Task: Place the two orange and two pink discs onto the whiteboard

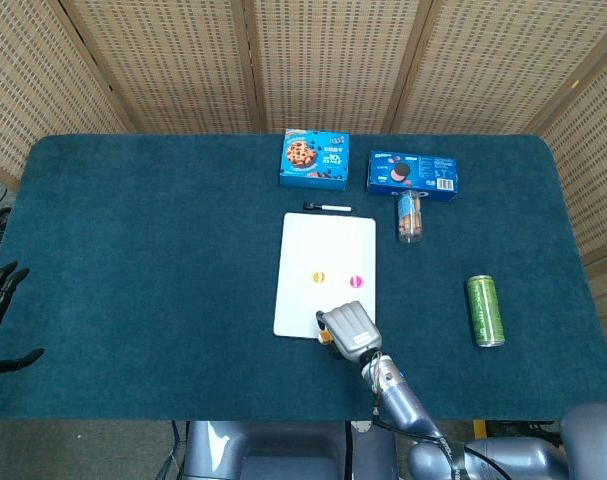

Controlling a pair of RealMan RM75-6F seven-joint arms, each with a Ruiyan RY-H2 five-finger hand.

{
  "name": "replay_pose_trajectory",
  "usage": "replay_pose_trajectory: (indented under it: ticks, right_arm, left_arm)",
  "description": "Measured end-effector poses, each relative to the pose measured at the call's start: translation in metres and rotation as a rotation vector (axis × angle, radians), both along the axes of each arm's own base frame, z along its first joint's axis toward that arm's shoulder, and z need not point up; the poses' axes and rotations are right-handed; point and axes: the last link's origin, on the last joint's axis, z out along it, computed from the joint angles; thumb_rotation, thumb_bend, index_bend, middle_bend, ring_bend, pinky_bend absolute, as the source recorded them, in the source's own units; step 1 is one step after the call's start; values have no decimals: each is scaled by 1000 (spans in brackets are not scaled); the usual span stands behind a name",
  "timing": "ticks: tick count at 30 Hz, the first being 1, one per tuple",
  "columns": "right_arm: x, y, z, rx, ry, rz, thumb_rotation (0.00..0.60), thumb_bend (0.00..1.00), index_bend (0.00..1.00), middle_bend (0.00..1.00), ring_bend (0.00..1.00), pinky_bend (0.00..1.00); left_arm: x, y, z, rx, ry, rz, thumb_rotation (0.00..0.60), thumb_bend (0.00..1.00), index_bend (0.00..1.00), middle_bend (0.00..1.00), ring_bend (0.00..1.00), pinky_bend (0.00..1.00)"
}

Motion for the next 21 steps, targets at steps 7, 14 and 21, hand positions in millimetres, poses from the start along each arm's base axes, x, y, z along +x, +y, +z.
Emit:
replay_pose_trajectory:
  ticks: [7, 14, 21]
  right_arm:
    - [28, -26, -13, -26, 43, -8, 600, 363, 525, 982, 1000, 1000]
    - [45, -45, -29, -52, 102, -17, 600, 363, 525, 982, 1000, 1000]
    - [44, -65, -39, -91, 182, -61, 600, 363, 525, 982, 1000, 1000]
  left_arm:
    - [-2, 4, 2, 2, -11, 15, 600, 0, 0, 0, 0, 0]
    - [-4, 7, 4, -1, -18, 26, 600, 0, 0, 0, 0, 0]
    - [-7, 9, 6, -8, -28, 36, 600, 0, 0, 0, 0, 0]
